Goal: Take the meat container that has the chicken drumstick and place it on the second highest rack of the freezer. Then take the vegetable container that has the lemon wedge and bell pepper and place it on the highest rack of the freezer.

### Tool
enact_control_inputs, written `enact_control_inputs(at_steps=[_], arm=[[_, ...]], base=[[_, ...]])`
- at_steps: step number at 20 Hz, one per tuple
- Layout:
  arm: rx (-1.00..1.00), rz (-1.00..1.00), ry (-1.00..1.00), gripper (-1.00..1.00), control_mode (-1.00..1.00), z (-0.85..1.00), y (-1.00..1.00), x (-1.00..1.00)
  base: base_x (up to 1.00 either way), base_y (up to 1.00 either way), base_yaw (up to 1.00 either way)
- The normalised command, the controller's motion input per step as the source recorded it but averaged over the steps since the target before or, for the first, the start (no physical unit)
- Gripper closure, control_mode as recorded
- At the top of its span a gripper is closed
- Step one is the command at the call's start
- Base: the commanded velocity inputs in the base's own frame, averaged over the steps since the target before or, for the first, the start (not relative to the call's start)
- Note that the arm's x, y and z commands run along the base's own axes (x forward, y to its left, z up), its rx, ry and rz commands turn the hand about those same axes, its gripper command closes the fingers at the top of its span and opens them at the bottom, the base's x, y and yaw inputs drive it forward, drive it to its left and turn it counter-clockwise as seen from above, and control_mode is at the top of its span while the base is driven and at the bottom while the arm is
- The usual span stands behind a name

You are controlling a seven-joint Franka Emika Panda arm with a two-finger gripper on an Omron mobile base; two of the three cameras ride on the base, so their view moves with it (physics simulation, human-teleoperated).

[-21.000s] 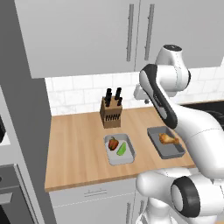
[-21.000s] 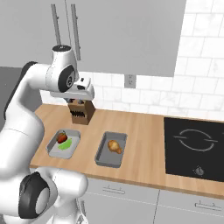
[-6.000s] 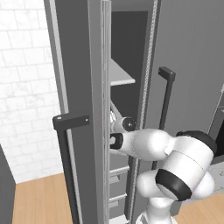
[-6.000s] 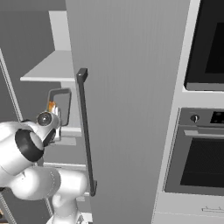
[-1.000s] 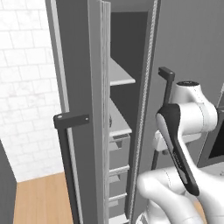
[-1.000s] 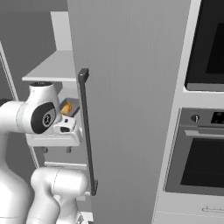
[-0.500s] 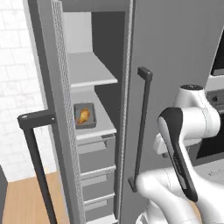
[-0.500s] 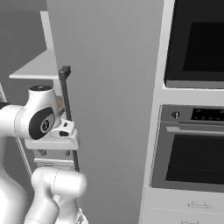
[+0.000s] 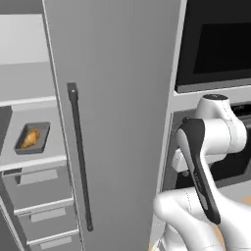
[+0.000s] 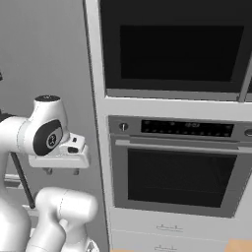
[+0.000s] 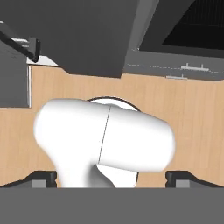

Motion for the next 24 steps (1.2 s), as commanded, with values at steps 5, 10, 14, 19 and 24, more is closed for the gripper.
enact_control_inputs(at_steps=[5, 10, 14, 19, 24], arm=[[0.00, 0.00, 0.00, -1.00, 1.00, 0.00, 0.00, 0.00], [0.00, 0.00, 0.00, -1.00, 1.00, 0.00, 0.00, 0.00], [0.00, 0.00, 0.00, -1.00, 1.00, 0.00, 0.00, 0.00], [0.00, 0.00, 0.00, -1.00, 1.00, 0.00, 0.00, 0.00], [0.00, 0.00, 0.00, -1.00, 1.00, 0.00, 0.00, 0.00]], base=[[0.00, -1.00, 0.23], [-0.03, -1.00, 0.27], [-0.01, -1.00, 0.23], [0.00, -0.99, 0.16], [0.00, -0.94, 0.12]])
